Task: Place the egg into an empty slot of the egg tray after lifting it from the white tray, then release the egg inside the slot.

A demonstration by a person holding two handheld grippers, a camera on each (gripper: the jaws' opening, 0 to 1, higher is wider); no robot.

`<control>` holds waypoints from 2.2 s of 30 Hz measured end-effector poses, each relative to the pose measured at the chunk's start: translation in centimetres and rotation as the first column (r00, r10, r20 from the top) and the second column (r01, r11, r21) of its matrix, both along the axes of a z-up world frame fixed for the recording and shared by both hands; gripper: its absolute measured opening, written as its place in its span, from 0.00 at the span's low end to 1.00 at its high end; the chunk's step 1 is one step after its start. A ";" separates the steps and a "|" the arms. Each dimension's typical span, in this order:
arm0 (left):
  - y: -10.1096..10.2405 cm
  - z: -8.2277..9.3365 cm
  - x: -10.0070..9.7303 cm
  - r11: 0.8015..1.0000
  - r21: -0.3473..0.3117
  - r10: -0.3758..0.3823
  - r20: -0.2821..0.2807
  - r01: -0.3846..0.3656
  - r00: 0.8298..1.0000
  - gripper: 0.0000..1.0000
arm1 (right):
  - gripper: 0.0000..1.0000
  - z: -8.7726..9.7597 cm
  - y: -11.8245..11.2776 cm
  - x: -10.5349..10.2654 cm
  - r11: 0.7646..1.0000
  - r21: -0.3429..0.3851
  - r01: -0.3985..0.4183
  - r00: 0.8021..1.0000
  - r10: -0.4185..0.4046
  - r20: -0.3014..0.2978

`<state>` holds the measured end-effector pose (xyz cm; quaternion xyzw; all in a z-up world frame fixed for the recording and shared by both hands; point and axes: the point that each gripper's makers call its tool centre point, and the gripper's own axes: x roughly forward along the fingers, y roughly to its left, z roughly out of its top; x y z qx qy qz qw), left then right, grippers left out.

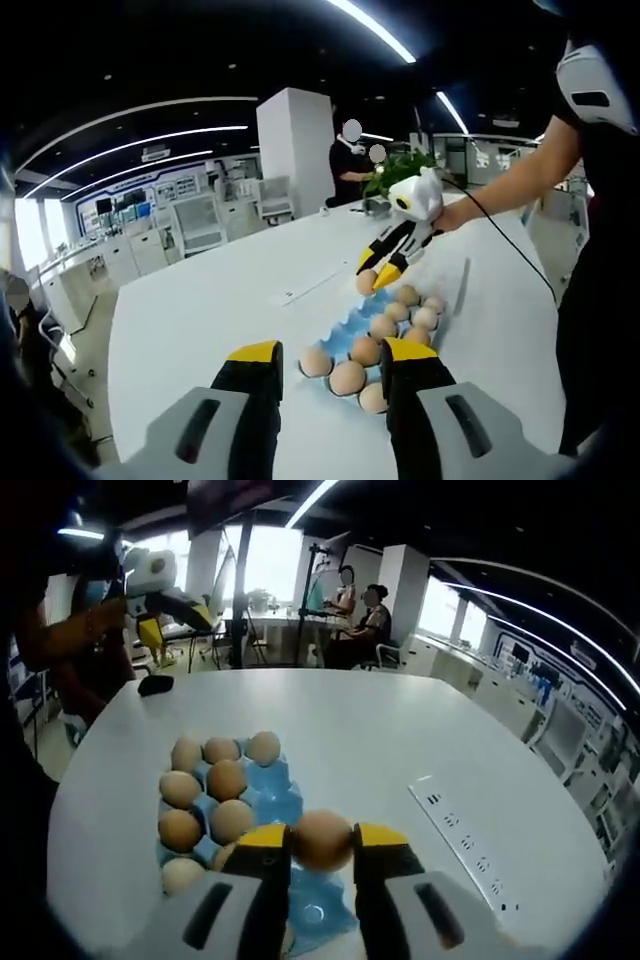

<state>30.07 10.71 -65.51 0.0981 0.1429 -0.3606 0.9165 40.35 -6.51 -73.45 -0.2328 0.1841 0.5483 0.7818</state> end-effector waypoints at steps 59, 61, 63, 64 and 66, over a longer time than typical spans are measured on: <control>0.6 -0.7 -0.3 1.000 -0.001 0.016 -0.014 -0.016 1.000 0.39 | 0.24 -3.8 9.3 -1.7 0.995 -0.012 -0.103 0.989 0.101 -0.104; 0.6 -0.7 -0.3 1.000 -0.002 0.014 -0.015 -0.014 1.000 0.39 | 0.24 -4.0 9.4 -1.7 0.995 -0.019 -0.102 0.989 0.099 -0.108; 0.5 -0.7 -0.2 1.000 -0.002 0.013 -0.014 -0.013 1.000 0.39 | 0.24 -4.1 9.5 -1.5 0.995 -0.024 -0.096 0.989 0.092 -0.117; 0.5 -0.7 -0.2 1.000 -0.003 0.013 -0.015 -0.013 1.000 0.39 | 0.24 -4.2 9.6 -1.5 0.995 -0.029 -0.097 0.989 0.093 -0.117; 0.5 -0.7 -0.2 1.000 -0.004 0.011 -0.014 -0.011 1.000 0.39 | 0.24 -4.3 9.6 -1.6 0.994 -0.037 -0.101 0.988 0.096 -0.123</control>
